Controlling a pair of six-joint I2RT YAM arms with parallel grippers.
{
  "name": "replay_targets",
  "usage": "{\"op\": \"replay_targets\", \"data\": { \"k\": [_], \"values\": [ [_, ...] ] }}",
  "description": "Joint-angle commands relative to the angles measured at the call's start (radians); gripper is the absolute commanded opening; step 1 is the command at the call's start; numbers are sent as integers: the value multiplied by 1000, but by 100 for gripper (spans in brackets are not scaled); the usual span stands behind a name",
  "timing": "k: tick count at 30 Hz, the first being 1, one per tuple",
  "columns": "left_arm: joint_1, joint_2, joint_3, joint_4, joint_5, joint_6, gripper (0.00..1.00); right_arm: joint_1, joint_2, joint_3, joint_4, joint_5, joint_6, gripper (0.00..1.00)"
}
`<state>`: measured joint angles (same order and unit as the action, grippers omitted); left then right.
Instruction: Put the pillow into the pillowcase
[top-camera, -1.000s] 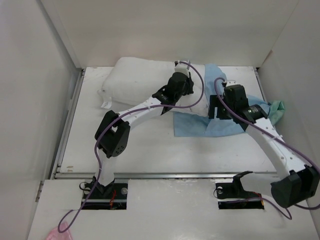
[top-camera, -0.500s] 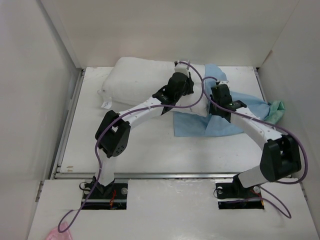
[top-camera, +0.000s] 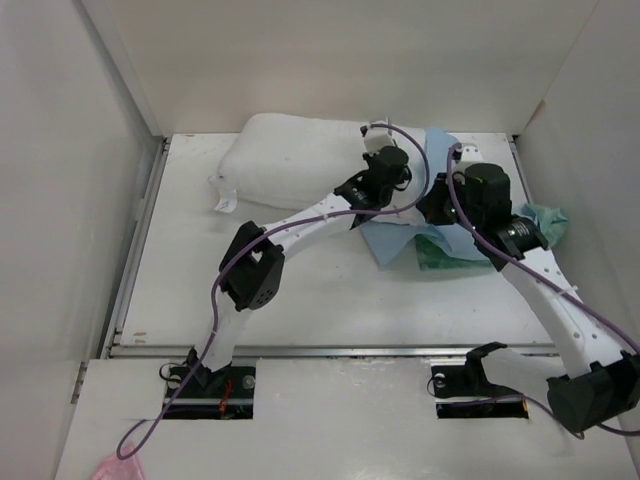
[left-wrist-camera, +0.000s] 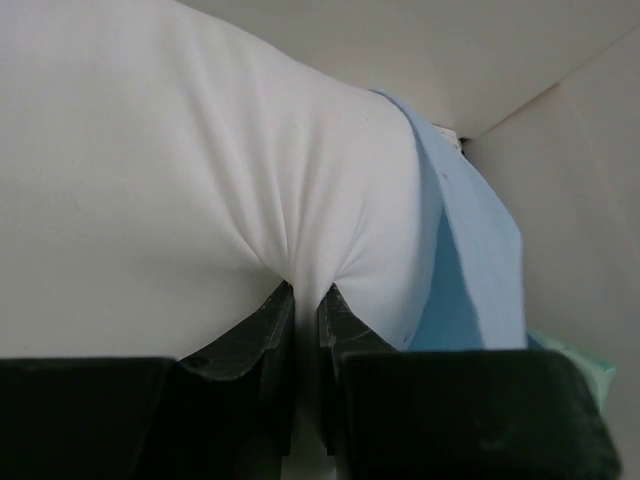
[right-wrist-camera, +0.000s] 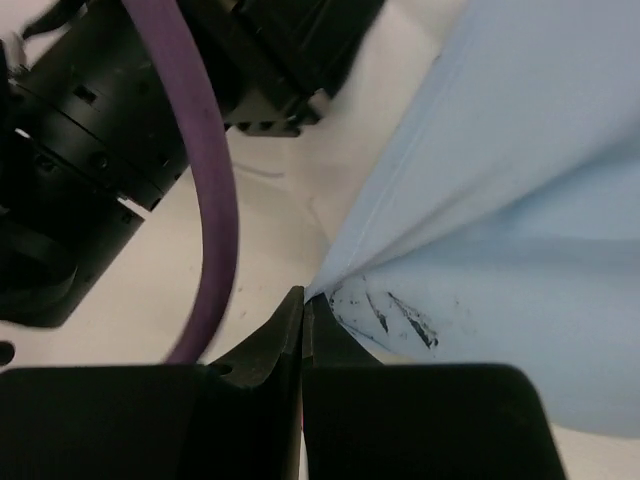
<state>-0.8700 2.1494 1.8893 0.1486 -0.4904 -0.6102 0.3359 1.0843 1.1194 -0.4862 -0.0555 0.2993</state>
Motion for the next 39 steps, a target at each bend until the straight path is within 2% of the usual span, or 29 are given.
{"op": "replay_targets", "data": {
  "k": [1, 3, 6, 9, 14, 21, 27, 29, 30, 34, 35, 36, 38, 39],
  "values": [
    [-29, -25, 137, 29, -129, -112, 0, 26, 83, 25, -25, -202, -6, 0],
    [-38, -16, 146, 20, -157, -123, 0, 77, 126, 34, -43, -244, -37, 0],
    [-38, 10, 179, -24, -191, -148, 0, 178, 126, 25, -63, -199, -37, 0],
    [-38, 30, 191, -53, -203, -169, 0, 213, 95, 16, -63, -224, -17, 0],
    [-18, 40, 212, -93, -165, -232, 0, 224, 28, -46, -95, -204, 9, 0],
    [2, 40, 243, -138, -177, -232, 0, 262, -11, -148, -120, -233, 37, 0],
    [11, 50, 295, -159, -179, -227, 0, 276, 58, -114, -43, -285, 25, 0],
    [11, 40, 277, -159, -165, -227, 0, 276, 69, -78, -11, -206, 24, 0],
    [11, 18, 262, -170, -151, -227, 0, 276, 84, -40, 4, -107, 24, 0],
    [0, -121, 32, -121, -30, -192, 0, 276, 108, 55, 72, 77, 24, 0],
    [-10, -158, -107, -95, 40, -140, 0, 267, 108, 56, 99, 77, 24, 0],
    [-11, -224, -163, -95, 68, -140, 0, 267, 108, 65, 110, 77, 24, 0],
    [-11, -282, -282, -95, 139, -100, 0, 238, 97, 43, 110, 27, -2, 14],
    [0, -308, -309, -113, 194, -73, 29, 238, 97, 30, 110, 17, -14, 19]
  ]
}}
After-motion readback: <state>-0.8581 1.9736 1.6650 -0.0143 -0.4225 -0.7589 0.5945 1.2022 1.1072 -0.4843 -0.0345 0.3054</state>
